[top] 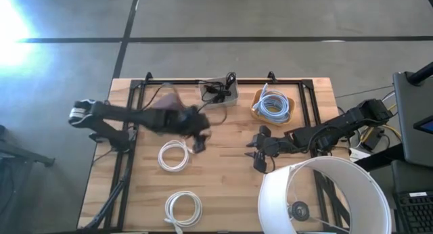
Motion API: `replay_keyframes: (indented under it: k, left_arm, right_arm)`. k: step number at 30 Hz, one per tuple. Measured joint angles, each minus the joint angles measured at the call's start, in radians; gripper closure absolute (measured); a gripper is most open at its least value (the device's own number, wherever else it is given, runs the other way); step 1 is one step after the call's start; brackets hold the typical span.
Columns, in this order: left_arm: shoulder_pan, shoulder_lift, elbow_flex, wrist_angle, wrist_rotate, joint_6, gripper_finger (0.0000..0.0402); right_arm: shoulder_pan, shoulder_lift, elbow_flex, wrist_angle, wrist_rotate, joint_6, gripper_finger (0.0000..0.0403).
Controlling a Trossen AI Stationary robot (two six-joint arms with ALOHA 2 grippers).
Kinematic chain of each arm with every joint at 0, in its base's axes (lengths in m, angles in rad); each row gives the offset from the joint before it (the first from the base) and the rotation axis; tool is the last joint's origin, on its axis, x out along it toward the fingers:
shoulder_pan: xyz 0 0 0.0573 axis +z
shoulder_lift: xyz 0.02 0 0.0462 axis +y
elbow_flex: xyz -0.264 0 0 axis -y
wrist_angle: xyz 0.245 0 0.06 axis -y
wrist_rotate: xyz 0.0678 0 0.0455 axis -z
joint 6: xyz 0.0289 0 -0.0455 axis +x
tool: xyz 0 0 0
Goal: Pick & Place USB Port
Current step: Put the top white hdmi cable into the black bin
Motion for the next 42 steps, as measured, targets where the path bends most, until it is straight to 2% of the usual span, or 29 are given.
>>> replay_keyframes:
  k: [5, 8, 15, 20, 25, 31, 39, 42]
  left_arm:
    - [-0.123, -0.095, -0.168, -0.002, -0.002, -0.281, 0.0211]
    - [-0.176, -0.127, -0.243, -0.003, 0.0, -0.395, 0.0211]
    - [-0.243, -0.121, -0.382, -0.014, 0.061, -0.618, 0.0211]
    - [-0.282, -0.119, -0.467, -0.003, 0.06, -0.788, 0.0211]
    - [-0.316, -0.119, -0.531, 0.149, 0.06, -0.813, 0.0211]
    - [-0.326, -0.073, -0.587, 0.245, 0.059, -0.847, 0.0211]
    - [-0.327, 0.009, -0.594, 0.262, 0.055, -0.857, 0.0213]
    - [-0.326, 0.018, -0.587, 0.256, 0.054, -0.857, 0.0232]
  right_arm:
    - [0.0, 0.0, 0.0, 0.007, 0.0, -0.002, 0.0232]
    - [0.0, 0.0, -0.002, 0.036, 0.0, -0.003, 0.0232]
    - [0.0, 0.0, -0.003, 0.045, 0.0, -0.001, 0.0232]
    - [0.0, 0.0, -0.003, 0.045, 0.0, 0.001, 0.0232]
    - [0.0, 0.0, -0.003, 0.045, 0.0, 0.001, 0.0232]
    - [0.0, 0.0, -0.003, 0.045, 0.0, 0.001, 0.0232]
    - [0.0, 0.0, -0.003, 0.045, 0.0, 0.001, 0.0232]
    - [0.0, 0.0, -0.004, 0.045, 0.0, 0.001, 0.0232]
